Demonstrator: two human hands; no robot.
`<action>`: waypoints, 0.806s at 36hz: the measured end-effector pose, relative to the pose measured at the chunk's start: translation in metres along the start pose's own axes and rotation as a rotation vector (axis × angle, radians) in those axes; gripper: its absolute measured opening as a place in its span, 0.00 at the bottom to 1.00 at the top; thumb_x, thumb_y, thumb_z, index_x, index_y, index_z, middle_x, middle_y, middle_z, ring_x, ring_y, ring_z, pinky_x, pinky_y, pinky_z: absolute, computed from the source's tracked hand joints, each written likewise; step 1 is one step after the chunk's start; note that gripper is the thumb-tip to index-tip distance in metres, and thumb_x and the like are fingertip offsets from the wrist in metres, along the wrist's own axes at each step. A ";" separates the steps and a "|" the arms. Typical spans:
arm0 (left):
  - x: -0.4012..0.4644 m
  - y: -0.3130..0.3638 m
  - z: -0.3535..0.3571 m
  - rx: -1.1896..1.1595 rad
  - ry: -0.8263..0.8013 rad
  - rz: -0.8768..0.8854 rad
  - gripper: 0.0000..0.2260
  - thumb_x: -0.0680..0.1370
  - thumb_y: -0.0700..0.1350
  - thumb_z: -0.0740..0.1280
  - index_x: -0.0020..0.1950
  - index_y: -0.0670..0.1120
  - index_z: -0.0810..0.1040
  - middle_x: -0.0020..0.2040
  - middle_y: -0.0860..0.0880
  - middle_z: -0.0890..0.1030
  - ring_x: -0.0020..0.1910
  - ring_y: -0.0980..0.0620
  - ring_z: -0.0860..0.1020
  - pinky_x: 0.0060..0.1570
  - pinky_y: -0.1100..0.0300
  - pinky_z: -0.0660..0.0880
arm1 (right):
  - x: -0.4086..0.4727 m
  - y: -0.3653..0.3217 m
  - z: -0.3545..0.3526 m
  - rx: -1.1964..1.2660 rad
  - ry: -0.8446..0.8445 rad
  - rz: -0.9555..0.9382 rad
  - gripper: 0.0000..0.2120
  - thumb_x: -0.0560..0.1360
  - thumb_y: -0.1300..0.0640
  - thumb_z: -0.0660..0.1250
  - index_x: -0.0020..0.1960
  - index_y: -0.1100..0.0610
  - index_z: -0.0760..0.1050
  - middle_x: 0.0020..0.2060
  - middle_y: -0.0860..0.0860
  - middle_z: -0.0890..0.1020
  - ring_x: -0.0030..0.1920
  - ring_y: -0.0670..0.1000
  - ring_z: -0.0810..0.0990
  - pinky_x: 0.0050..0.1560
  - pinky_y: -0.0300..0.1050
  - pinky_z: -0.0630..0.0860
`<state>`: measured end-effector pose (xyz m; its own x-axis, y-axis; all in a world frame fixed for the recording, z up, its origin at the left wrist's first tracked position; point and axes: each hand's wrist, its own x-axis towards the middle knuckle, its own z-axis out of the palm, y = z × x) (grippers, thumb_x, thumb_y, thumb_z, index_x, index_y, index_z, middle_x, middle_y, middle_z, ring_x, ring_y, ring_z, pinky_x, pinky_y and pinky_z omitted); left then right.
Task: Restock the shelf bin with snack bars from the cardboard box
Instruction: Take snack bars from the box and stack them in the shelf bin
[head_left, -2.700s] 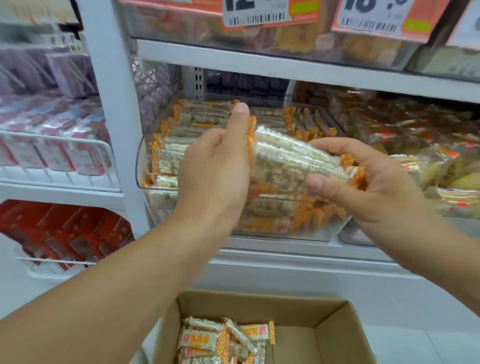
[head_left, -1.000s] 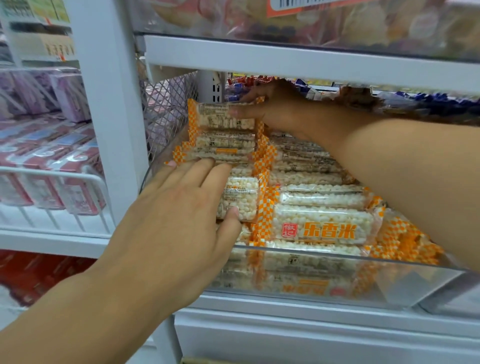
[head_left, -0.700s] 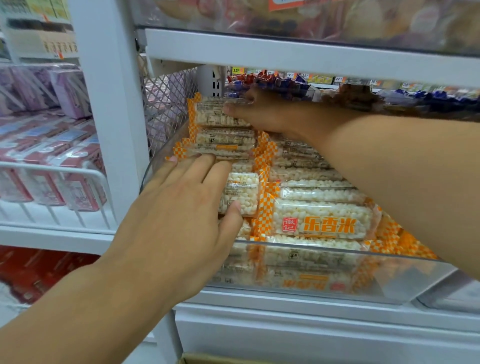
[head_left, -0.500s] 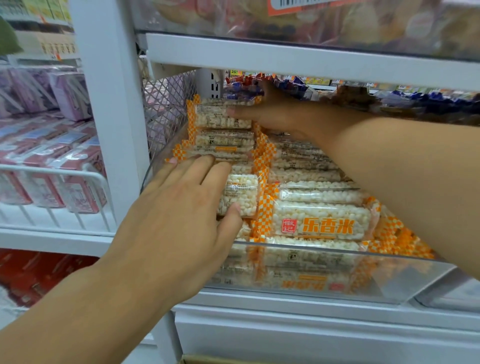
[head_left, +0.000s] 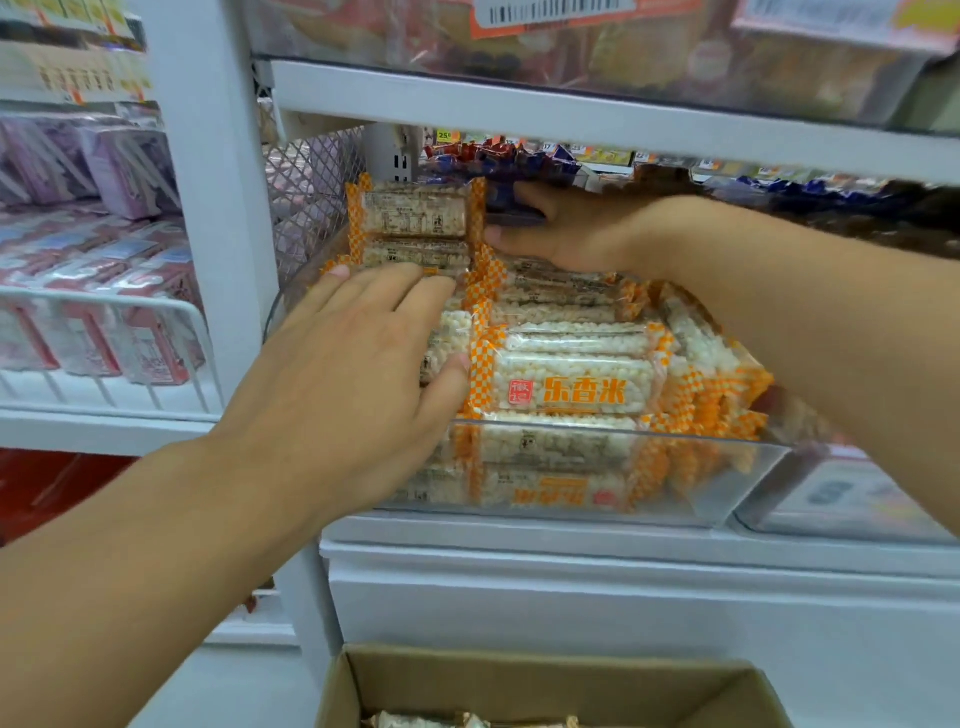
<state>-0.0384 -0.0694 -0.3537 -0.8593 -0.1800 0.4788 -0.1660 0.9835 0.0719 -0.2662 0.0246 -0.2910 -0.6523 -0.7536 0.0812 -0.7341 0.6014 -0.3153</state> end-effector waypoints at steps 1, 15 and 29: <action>-0.001 0.002 -0.002 0.000 0.006 0.021 0.26 0.79 0.57 0.54 0.71 0.46 0.71 0.67 0.48 0.75 0.67 0.44 0.72 0.73 0.46 0.61 | -0.017 -0.003 -0.003 -0.030 0.002 -0.016 0.38 0.79 0.33 0.58 0.82 0.49 0.51 0.79 0.45 0.58 0.76 0.44 0.58 0.67 0.28 0.53; -0.122 0.088 0.049 0.010 -0.716 0.300 0.12 0.80 0.59 0.60 0.48 0.51 0.74 0.45 0.48 0.77 0.48 0.43 0.78 0.45 0.52 0.74 | -0.320 0.017 0.226 0.372 0.162 0.489 0.07 0.75 0.50 0.71 0.48 0.54 0.79 0.41 0.50 0.82 0.46 0.54 0.82 0.46 0.48 0.75; -0.318 0.096 0.232 -0.300 -1.432 -0.837 0.35 0.78 0.61 0.68 0.76 0.39 0.67 0.77 0.43 0.66 0.73 0.43 0.70 0.70 0.54 0.68 | -0.360 0.096 0.382 0.530 -0.712 0.903 0.46 0.73 0.46 0.75 0.79 0.62 0.54 0.77 0.56 0.63 0.75 0.58 0.65 0.61 0.42 0.67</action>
<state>0.1071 0.0783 -0.7019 -0.3340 -0.3216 -0.8860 -0.8250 0.5544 0.1098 -0.0295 0.2521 -0.7118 -0.5136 -0.2063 -0.8329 0.1907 0.9190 -0.3452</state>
